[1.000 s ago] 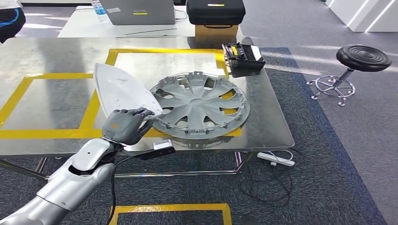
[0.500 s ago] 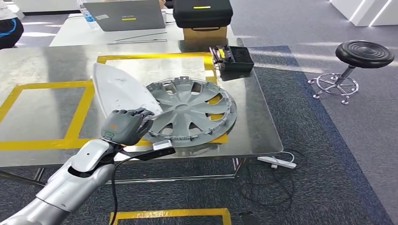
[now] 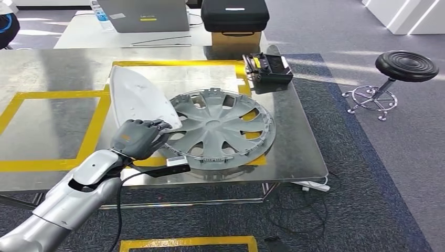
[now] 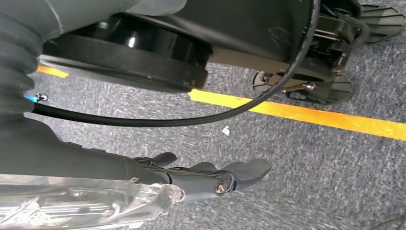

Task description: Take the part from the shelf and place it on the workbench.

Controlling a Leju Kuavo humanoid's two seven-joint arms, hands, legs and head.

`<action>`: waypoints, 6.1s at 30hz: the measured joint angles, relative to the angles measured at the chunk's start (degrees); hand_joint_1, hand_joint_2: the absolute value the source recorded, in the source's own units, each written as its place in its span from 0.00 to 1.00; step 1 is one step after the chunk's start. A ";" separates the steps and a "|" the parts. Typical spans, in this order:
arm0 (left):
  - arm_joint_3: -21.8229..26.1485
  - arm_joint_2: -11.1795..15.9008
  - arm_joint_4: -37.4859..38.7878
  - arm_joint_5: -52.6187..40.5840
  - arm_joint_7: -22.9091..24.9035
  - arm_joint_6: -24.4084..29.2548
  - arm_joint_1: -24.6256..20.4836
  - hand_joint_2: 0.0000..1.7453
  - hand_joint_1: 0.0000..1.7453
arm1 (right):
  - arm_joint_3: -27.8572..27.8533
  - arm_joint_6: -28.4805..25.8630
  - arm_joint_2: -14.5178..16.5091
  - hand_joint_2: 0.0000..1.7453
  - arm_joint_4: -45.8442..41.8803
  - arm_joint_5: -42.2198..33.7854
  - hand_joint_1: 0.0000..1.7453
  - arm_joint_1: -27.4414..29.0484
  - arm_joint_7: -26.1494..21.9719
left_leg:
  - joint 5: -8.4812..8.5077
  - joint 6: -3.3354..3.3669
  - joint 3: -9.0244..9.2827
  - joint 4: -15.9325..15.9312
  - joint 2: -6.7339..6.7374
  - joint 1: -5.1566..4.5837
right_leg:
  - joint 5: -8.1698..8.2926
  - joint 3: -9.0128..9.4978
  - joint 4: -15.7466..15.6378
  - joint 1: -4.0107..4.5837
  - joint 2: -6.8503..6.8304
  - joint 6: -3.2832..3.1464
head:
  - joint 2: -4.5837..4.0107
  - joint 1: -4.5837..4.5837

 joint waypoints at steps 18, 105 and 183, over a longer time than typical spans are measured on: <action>11.87 19.03 27.55 0.49 -3.17 3.55 -21.98 1.00 1.00 | 2.51 1.62 0.00 1.00 0.00 2.55 0.00 -1.26 1.38 | 0.54 -0.29 0.08 -0.28 0.34 0.29 | 0.29 -0.46 0.35 0.27 0.46 0.44 | 0.00 -0.05; 14.28 17.02 34.81 0.91 -5.80 3.33 -24.93 0.00 0.00 | 4.64 2.01 0.50 0.00 0.00 2.81 0.00 -2.15 1.66 | 0.64 -0.44 0.11 -0.38 0.34 0.33 | 0.36 -0.51 0.35 0.33 0.44 0.16 | 0.00 -0.05; 17.27 15.37 35.64 4.40 -7.52 1.32 -19.88 0.00 0.00 | 4.64 1.81 0.37 0.00 -0.02 2.40 0.00 -1.41 1.56 | -8.17 -2.82 -4.91 14.53 0.69 0.79 | 4.00 -3.15 -0.10 -0.47 -0.33 -1.20 | 0.00 0.07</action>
